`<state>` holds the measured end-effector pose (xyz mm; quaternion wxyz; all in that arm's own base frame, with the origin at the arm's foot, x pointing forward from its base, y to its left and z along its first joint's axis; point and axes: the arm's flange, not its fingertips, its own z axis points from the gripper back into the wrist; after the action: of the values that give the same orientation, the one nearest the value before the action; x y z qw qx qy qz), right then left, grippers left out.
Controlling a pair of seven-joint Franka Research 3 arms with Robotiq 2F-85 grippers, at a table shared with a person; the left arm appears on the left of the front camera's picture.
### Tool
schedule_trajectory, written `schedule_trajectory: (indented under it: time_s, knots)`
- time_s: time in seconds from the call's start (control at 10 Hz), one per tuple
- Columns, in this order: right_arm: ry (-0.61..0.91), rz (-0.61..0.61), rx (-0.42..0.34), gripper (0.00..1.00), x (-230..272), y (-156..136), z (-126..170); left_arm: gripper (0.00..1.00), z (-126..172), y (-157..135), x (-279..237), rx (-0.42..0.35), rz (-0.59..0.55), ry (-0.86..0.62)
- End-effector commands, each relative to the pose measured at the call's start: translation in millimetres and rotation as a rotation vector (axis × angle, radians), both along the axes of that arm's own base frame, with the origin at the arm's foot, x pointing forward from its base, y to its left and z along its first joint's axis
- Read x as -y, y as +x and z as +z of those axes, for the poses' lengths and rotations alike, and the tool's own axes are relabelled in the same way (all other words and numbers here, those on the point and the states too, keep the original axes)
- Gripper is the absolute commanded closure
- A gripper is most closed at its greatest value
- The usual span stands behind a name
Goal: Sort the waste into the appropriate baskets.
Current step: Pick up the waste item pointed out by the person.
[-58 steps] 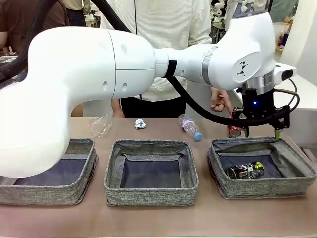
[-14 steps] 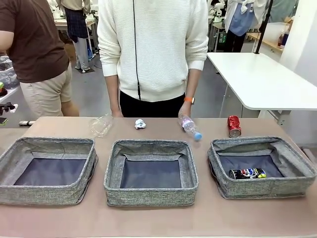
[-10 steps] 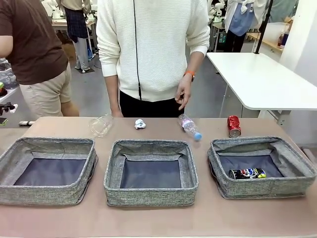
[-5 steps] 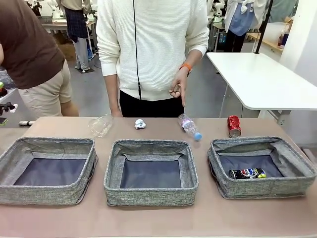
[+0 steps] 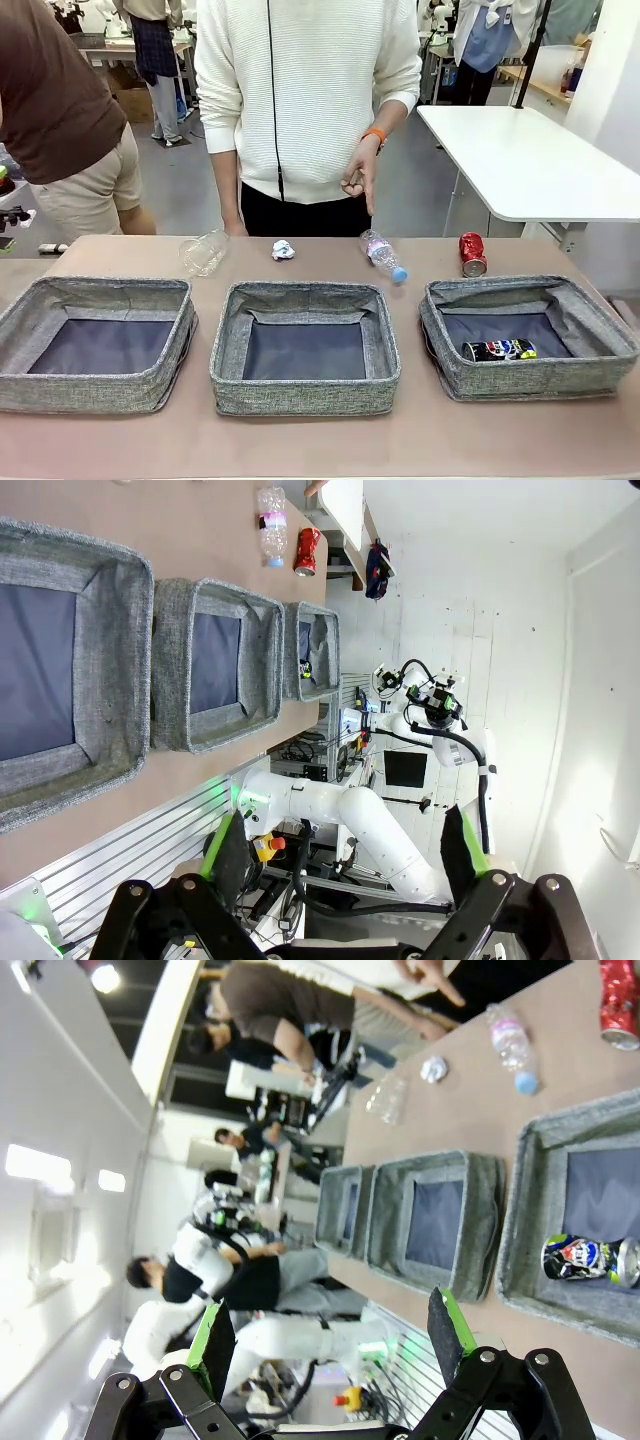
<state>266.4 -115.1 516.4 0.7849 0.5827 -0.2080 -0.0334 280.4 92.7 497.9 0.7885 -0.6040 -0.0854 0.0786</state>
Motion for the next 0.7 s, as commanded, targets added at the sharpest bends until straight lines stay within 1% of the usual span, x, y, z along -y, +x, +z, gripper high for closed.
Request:
schedule_trajectory:
  time_s: [0.0, 0.1, 0.2, 0.3, 0.4, 0.5, 0.6]
  knots:
    - [-0.163, 0.226, 0.139, 0.00, -69.2, 51.3, 24.3, 0.00, 4.7, -0.3, 1.8, -0.001, 0.008, -0.017]
    - [-0.239, 0.368, 0.167, 0.00, -128.3, 90.1, 21.4, 0.00, 4.7, -0.3, 1.8, -0.001, 0.008, -0.017]
    - [-0.253, 0.449, 0.159, 0.00, -166.5, 112.1, 8.9, 0.00, 4.7, -0.3, 1.8, -0.001, 0.008, -0.017]
    - [-0.322, 0.515, 0.160, 0.00, -208.7, 121.8, -12.7, 0.00, 4.7, -0.3, 1.8, -0.001, 0.008, -0.017]
    - [-0.413, 0.565, 0.151, 0.00, -235.1, 117.6, -37.2, 0.00, 4.7, -0.3, 1.8, -0.001, 0.008, -0.017]
    - [-0.420, 0.564, 0.138, 0.00, -231.4, 110.2, -52.1, 0.00, 4.7, -0.3, 1.8, -0.001, 0.008, -0.017]
    - [-0.369, 0.441, 0.123, 0.00, -185.3, 94.9, -44.8, 0.00, 4.7, -0.3, 1.8, -0.001, 0.008, -0.017]
